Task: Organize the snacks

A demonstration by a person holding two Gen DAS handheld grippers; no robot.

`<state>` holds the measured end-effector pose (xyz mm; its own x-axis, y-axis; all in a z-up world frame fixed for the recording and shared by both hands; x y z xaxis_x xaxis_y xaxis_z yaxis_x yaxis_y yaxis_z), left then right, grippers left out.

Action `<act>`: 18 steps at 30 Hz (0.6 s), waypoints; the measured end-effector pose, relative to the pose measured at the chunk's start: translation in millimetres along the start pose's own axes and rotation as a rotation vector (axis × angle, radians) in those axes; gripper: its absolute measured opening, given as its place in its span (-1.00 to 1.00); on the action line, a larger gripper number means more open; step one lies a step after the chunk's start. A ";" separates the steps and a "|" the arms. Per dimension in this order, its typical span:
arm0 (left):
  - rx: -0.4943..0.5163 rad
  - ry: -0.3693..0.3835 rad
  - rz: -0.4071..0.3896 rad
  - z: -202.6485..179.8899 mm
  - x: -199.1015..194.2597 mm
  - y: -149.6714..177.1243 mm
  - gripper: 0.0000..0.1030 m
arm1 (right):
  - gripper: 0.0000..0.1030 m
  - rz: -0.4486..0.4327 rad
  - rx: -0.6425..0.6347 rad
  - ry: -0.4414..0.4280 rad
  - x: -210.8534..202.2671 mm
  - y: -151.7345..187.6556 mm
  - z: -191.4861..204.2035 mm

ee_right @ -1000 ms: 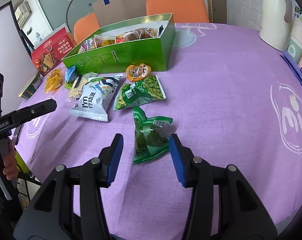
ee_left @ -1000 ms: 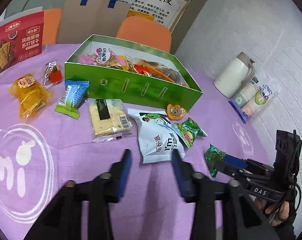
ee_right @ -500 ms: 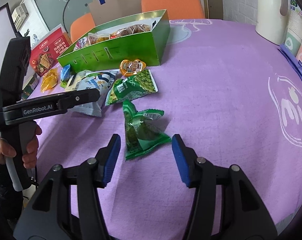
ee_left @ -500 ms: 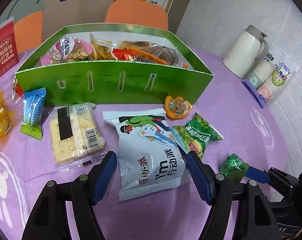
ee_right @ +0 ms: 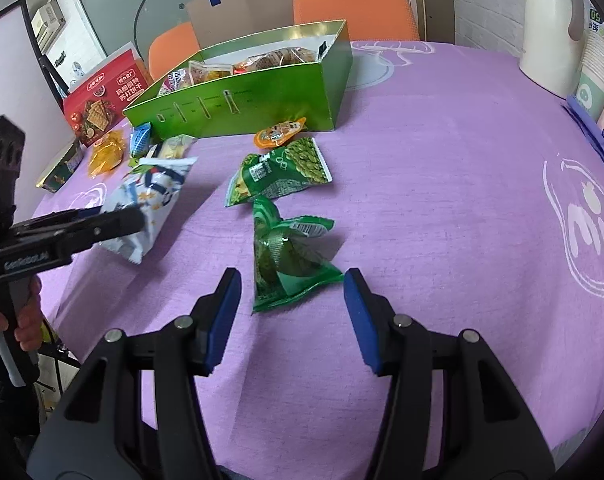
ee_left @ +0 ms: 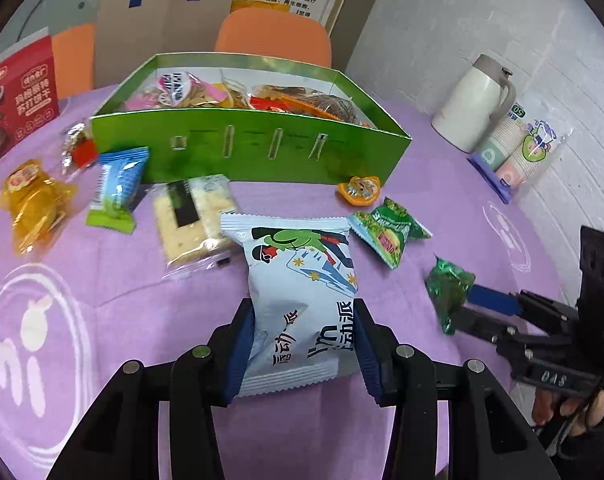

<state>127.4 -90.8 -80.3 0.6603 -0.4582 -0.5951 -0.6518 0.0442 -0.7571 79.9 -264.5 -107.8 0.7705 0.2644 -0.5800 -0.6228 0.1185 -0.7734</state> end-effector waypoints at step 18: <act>-0.055 -0.079 -0.009 24.6 -20.6 18.3 0.48 | 0.32 -0.030 -0.046 0.040 7.1 -7.8 14.7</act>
<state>111.0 -58.7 -88.6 0.6919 -0.3869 -0.6096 -0.6639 -0.0090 -0.7478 88.2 -249.5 -102.2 0.7941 0.2230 -0.5653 -0.5931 0.0816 -0.8010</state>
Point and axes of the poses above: each gripper's, at about its wrist camera, not at the fingertips, and x roughly the way its jaws point, z to its left, y to its underside, the point moved 4 cm from there along x, roughly the way its jaws point, and after that the axes turned 15 degrees about -z, right-handed, at the moved point
